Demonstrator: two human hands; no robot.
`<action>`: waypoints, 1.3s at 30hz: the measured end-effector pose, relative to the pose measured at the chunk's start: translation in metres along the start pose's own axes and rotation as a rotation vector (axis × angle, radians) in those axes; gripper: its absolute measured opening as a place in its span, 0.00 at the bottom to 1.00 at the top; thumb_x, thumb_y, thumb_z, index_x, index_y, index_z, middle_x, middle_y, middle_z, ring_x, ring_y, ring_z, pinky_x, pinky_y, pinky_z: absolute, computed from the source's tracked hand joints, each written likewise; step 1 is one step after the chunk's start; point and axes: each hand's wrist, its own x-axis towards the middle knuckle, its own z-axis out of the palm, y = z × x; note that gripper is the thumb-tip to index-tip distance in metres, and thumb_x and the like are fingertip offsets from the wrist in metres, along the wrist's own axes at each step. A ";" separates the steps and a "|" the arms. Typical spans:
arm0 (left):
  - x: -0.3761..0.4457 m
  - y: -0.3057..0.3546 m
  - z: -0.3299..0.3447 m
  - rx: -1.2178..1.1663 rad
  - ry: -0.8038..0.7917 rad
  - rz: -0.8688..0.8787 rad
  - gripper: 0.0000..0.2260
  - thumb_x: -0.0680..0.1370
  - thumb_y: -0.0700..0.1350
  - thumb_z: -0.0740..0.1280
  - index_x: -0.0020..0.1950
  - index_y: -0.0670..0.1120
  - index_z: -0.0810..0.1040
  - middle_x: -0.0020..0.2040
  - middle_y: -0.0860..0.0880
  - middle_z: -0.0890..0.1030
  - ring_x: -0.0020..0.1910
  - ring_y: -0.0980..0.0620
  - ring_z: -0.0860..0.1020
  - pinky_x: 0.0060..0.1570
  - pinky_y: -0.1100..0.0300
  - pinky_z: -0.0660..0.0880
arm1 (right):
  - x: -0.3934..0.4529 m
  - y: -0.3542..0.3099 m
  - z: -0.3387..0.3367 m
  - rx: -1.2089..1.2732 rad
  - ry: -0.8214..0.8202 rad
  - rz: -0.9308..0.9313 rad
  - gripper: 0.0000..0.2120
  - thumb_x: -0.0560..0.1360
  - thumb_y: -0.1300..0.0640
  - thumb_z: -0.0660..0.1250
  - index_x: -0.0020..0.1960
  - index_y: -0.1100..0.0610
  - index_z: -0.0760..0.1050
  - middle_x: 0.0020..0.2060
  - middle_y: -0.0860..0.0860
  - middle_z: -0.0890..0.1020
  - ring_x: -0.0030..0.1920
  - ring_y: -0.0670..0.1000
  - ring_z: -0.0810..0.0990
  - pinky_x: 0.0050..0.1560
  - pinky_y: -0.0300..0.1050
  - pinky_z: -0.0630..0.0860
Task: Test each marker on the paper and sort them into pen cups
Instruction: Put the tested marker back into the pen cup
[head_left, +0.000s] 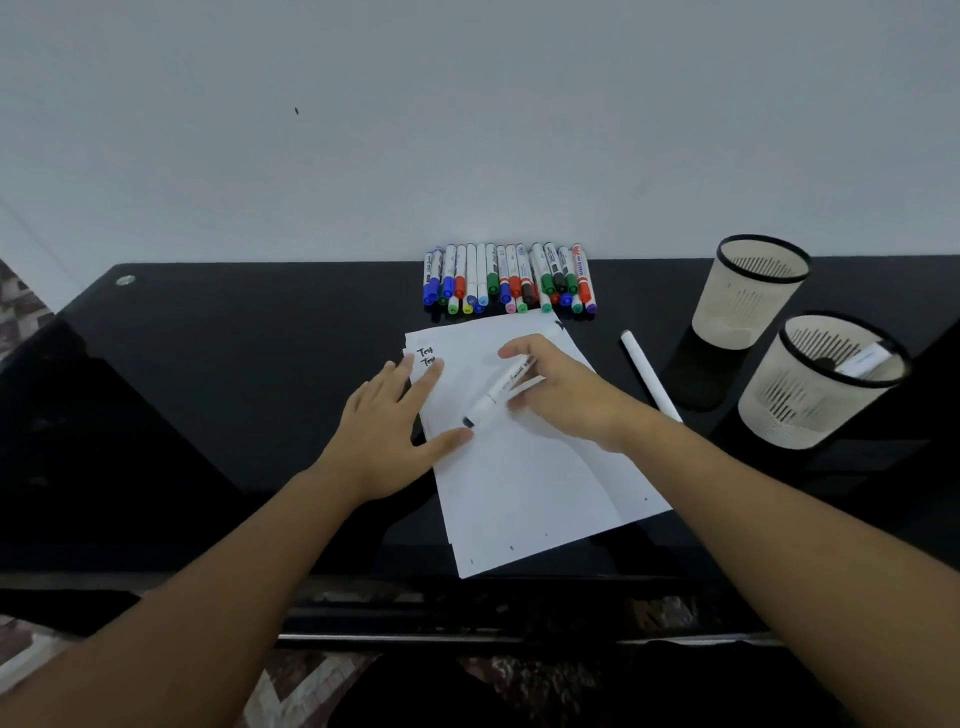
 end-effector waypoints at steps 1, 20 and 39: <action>0.000 0.005 0.002 -0.004 -0.026 0.026 0.40 0.74 0.78 0.48 0.82 0.63 0.42 0.83 0.53 0.43 0.82 0.50 0.42 0.80 0.46 0.44 | -0.003 0.002 -0.002 -0.036 0.023 -0.012 0.21 0.81 0.65 0.64 0.66 0.43 0.69 0.56 0.52 0.78 0.55 0.56 0.81 0.53 0.47 0.80; -0.004 0.005 0.021 -0.020 -0.001 0.034 0.41 0.73 0.80 0.46 0.82 0.62 0.55 0.83 0.55 0.50 0.82 0.54 0.47 0.80 0.48 0.43 | -0.085 -0.012 -0.105 -0.491 0.834 -0.253 0.14 0.84 0.45 0.63 0.56 0.57 0.70 0.36 0.47 0.80 0.38 0.52 0.79 0.38 0.51 0.75; -0.003 0.009 0.022 -0.027 0.005 0.046 0.41 0.72 0.81 0.47 0.81 0.62 0.55 0.83 0.55 0.51 0.82 0.54 0.47 0.80 0.48 0.44 | -0.126 0.034 -0.164 -0.480 0.932 0.130 0.17 0.80 0.39 0.65 0.56 0.53 0.72 0.43 0.46 0.81 0.45 0.54 0.80 0.47 0.53 0.78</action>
